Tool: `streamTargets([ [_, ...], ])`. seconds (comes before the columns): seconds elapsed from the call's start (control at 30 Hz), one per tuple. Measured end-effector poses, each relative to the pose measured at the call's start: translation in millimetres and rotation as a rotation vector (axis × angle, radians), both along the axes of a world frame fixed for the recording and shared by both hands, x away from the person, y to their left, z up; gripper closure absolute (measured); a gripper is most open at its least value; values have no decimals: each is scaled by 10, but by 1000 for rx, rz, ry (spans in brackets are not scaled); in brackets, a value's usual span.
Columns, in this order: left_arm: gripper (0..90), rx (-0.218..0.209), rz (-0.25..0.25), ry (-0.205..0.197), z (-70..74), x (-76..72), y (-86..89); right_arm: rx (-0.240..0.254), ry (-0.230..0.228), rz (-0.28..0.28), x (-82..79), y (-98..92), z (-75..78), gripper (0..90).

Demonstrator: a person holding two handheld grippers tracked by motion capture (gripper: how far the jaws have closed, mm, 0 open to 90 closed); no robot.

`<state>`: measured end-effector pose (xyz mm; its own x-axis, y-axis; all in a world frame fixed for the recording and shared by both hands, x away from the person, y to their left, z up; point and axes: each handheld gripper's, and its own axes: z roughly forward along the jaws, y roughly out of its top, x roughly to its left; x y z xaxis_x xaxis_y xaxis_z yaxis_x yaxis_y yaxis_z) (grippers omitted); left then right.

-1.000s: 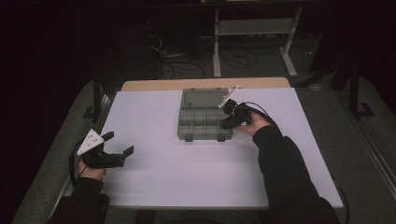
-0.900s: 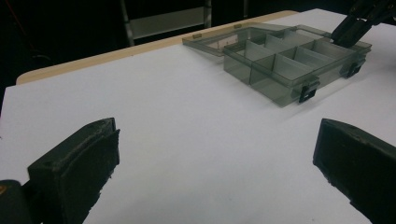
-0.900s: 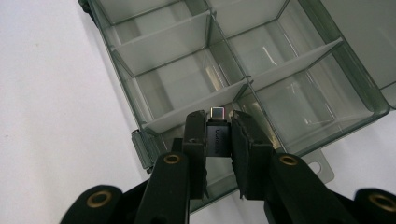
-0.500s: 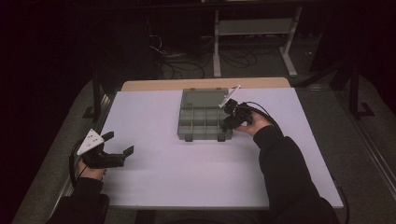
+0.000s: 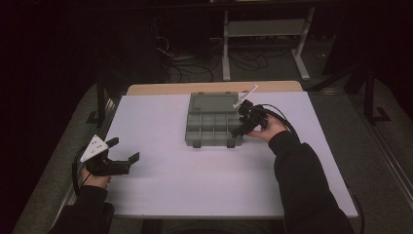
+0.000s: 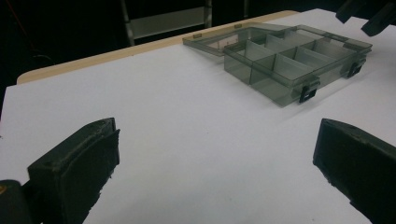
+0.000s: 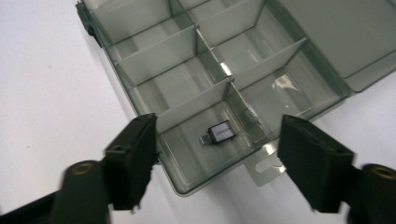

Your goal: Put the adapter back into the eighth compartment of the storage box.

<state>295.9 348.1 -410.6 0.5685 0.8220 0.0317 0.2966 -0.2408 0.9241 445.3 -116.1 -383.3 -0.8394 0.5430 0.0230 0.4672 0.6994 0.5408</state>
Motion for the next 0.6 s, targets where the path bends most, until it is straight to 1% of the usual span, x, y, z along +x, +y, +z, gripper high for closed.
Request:
streamTargets([
  [0.03,0,0,0,0,1,-1,0,8,-9,-8,-16,-18,27,185],
  [0.13,0,0,-1,0,1,0,0,15,-17,-14,-28,-36,48,174],
  [0.23,0,0,-1,0,1,1,0,27,-23,-11,-62,-71,87,98],
  [0.27,0,0,-1,0,0,2,0,27,-23,-11,-62,-71,87,98],
  [0.3,0,-1,-1,0,0,1,0,30,-26,-15,-71,-79,96,69],
  [0.33,0,-1,-1,0,0,1,0,30,-26,-15,-71,-79,96,69],
  [0.37,0,-1,-1,0,0,1,0,39,-41,-23,-102,-104,114,5],
  [0.6,0,-3,0,1,0,1,1,60,-49,-45,-133,-176,133,0],
])
